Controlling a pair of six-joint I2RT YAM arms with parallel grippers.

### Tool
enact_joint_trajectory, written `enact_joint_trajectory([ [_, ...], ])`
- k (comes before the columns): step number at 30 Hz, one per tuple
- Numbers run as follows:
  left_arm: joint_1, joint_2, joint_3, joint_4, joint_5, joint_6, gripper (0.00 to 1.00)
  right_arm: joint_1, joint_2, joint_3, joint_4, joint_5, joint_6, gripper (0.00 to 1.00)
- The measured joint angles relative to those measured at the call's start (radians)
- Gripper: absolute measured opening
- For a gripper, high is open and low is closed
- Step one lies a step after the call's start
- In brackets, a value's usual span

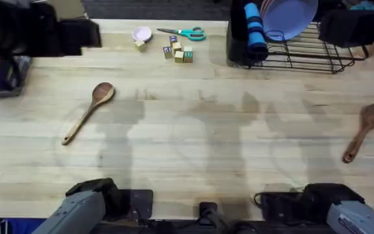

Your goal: Pick up the spoon on the table one by one and put them onto the rack

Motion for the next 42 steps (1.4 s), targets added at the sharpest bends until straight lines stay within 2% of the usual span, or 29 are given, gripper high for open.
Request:
enact_joint_trajectory([
  [1, 0.019, 0.002, 0.000, -0.009, 0.001, 0.022, 0.992, 0.000, 0.000, 0.000, 0.000, 0.000, 0.000, 0.992],
  [2, 0.069, 0.013, 0.001, -0.045, 0.022, 0.117, 0.991, 0.000, 0.000, 0.000, 0.000, 0.000, 0.000, 0.992],
  [3, 0.083, 0.020, 0.001, -0.058, 0.035, 0.157, 0.991, 0.000, 0.000, 0.000, 0.000, 0.000, 0.000, 0.992],
  [8, 0.139, 0.052, 0.002, -0.099, 0.117, 0.335, 0.991, 0.000, 0.000, 0.000, 0.000, 0.000, -0.005, 0.992],
  [12, 0.175, 0.075, 0.002, -0.116, 0.149, 0.438, 0.992, 0.000, 0.000, 0.000, 0.000, 0.000, -0.019, 0.992],
  [16, 0.201, 0.105, 0.002, -0.119, 0.151, 0.485, 0.993, 0.000, 0.000, 0.000, 0.000, 0.000, -0.023, 0.992],
  [24, 0.203, 0.167, 0.002, -0.194, 0.153, 0.524, 0.992, 0.000, 0.000, 0.000, 0.000, 0.000, -0.023, 0.992],
  [26, 0.275, 0.244, 0.000, -0.193, 0.153, 0.592, 0.993, 0.000, 0.000, 0.000, 0.000, 0.000, -0.023, 0.992],
  [32, 0.355, 0.306, -0.024, -0.154, 0.149, 0.620, 0.995, 0.000, 0.000, 0.000, 0.000, 0.000, -0.023, 0.992],
  [36, 0.363, 0.344, -0.034, -0.148, 0.148, 0.667, 0.995, 0.000, 0.000, 0.000, 0.000, 0.000, -0.023, 0.992],
  [42, 0.363, 0.400, -0.113, -0.047, 0.149, 0.708, 0.995, 0.000, 0.000, 0.000, 0.000, 0.000, -0.024, 0.992],
])
